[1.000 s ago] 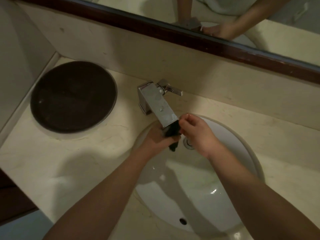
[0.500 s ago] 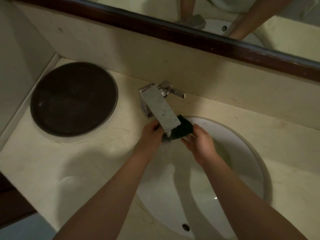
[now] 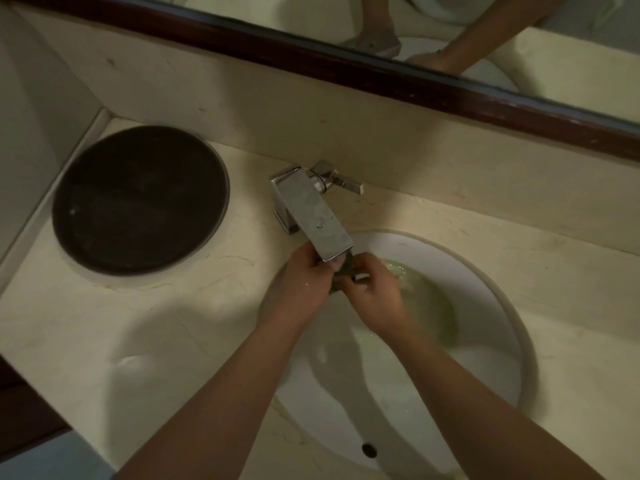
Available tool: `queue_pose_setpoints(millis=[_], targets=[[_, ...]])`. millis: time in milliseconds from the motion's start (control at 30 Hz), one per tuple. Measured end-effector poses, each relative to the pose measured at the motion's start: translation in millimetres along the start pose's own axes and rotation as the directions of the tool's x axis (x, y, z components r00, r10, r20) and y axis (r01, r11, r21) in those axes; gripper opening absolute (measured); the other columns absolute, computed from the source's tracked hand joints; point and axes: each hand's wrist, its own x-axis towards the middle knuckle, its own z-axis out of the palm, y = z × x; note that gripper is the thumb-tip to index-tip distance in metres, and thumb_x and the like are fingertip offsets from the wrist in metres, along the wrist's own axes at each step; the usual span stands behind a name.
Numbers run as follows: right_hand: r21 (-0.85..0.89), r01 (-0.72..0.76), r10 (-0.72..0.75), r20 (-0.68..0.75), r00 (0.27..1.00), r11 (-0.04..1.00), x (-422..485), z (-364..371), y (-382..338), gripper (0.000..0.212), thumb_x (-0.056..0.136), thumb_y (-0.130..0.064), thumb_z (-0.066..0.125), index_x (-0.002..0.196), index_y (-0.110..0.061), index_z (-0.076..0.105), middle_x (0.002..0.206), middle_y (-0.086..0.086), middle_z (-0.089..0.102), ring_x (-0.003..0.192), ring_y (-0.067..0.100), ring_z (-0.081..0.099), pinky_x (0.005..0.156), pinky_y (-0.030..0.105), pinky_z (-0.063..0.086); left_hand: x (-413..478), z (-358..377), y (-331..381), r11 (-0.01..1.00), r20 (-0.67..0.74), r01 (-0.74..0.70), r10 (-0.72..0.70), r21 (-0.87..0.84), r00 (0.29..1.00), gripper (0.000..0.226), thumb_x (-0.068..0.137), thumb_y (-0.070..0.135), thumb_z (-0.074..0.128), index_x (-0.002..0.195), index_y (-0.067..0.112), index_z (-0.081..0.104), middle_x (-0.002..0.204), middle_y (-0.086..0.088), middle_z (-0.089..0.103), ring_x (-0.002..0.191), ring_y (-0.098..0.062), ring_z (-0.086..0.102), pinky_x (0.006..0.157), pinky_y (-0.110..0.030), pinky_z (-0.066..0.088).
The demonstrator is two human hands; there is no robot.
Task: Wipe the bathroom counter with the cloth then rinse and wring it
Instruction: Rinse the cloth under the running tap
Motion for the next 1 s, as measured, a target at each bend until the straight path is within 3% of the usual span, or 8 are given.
queue_pose_setpoints(millis=[167,300,467,567,633,733,900,1000], targets=[[-0.048,-0.036,0.036,-0.014,0.999,0.998,2.9,-7.6,2.2,0.009,0.087,-0.016,0.067,0.092,-0.01,0.064,0.08,-0.007,0.064,0.072,-0.008,0.059,0.061,0.009,0.042,1.3,-10.5,12.3,0.986,-0.187,-0.06,0.03,-0.155,0.982,0.016,0.097,0.015,0.053,0.095,0.023,0.066,0.089,0.013,0.071,0.082,-0.003,0.066,0.067,-0.016,0.05],[0.417,-0.259,0.33,-0.107,0.938,0.871,5.3,-28.1,9.9,0.017,0.098,-0.015,0.051,0.097,0.002,0.054,0.084,0.016,0.055,0.077,0.024,0.057,0.056,0.02,0.05,10.1,-29.2,11.0,1.0,-0.35,-0.02,0.019,0.001,0.937,0.019,0.098,0.019,0.045,0.083,0.011,0.054,0.078,-0.007,0.055,0.07,-0.017,0.051,0.063,-0.027,0.039],[0.733,-0.251,0.345,0.024,0.938,0.632,9.8,-47.0,-18.2,0.017,0.1,-0.021,0.043,0.089,-0.012,0.052,0.09,0.024,0.051,0.079,0.031,0.053,0.065,0.032,0.045,-0.9,-35.1,14.8,0.736,-0.25,0.045,0.172,0.676,0.953,0.033,0.086,0.027,0.064,0.109,0.01,0.048,0.097,-0.003,0.048,0.084,-0.022,0.053,0.065,-0.034,0.041],[0.802,-0.3,0.274,0.178,0.945,0.516,7.0,-43.9,-42.3,0.017,0.102,-0.017,0.039,0.103,-0.004,0.051,0.108,0.028,0.057,0.091,0.032,0.063,0.082,0.044,0.056,2.3,-20.4,13.2,0.91,-0.032,-0.24,0.266,0.338,0.963,0.05,0.073,0.025,0.075,0.118,0.014,0.055,0.112,-0.004,0.061,0.103,-0.018,0.06,0.084,-0.042,0.055],[0.828,-0.353,0.268,0.256,0.929,0.435,6.4,-39.9,-46.8,0.022,0.1,-0.019,0.042,0.113,-0.004,0.051,0.122,0.037,0.054,0.11,0.043,0.056,0.102,0.059,0.042,7.9,-11.6,-2.0,0.985,0.222,-0.164,0.148,0.059,0.964,0.065,0.071,0.036,0.08,0.129,0.026,0.055,0.125,0.004,0.064,0.118,-0.012,0.059,0.098,-0.038,0.051],[0.852,-0.417,0.31,0.323,0.894,0.316,5.6,-44.8,-56.6,0.043,0.092,-0.029,0.053,0.126,-0.004,0.05,0.128,0.034,0.052,0.111,0.041,0.054,0.099,0.055,0.042,11.2,2.7,-26.5,0.998,0.354,-0.044,0.026,0.042,0.935,0.07,0.072,0.03,0.084,0.135,0.027,0.053,0.127,0.013,0.061,0.116,-0.003,0.057,0.087,-0.01,0.045],[0.881,-0.392,0.312,0.306,0.899,0.265,7.1,-70.0,-56.8,0.038,0.099,-0.039,0.04,0.11,-0.006,0.054,0.108,0.025,0.064,0.101,0.033,0.063,0.086,0.047,0.054,14.0,12.9,-32.7,0.997,0.227,0.075,-0.066,-0.031,0.972,0.022,0.086,0.014,0.069,0.107,0.02,0.065,0.098,0.003,0.07,0.094,-0.018,0.067,0.082,-0.027,0.052],[0.916,-0.337,0.415,0.226,0.881,0.217,6.7,-68.8,-33.3,0.041,0.099,-0.041,0.042,0.112,-0.005,0.057,0.105,0.023,0.069,0.095,0.033,0.07,0.084,0.047,0.056,25.1,-2.1,-36.5,0.944,0.154,0.211,-0.176,-0.252,0.972,0.034,0.079,0.021,0.065,0.113,0.015,0.066,0.103,-0.02,0.064,0.094,-0.029,0.065,0.075,-0.03,0.046]])
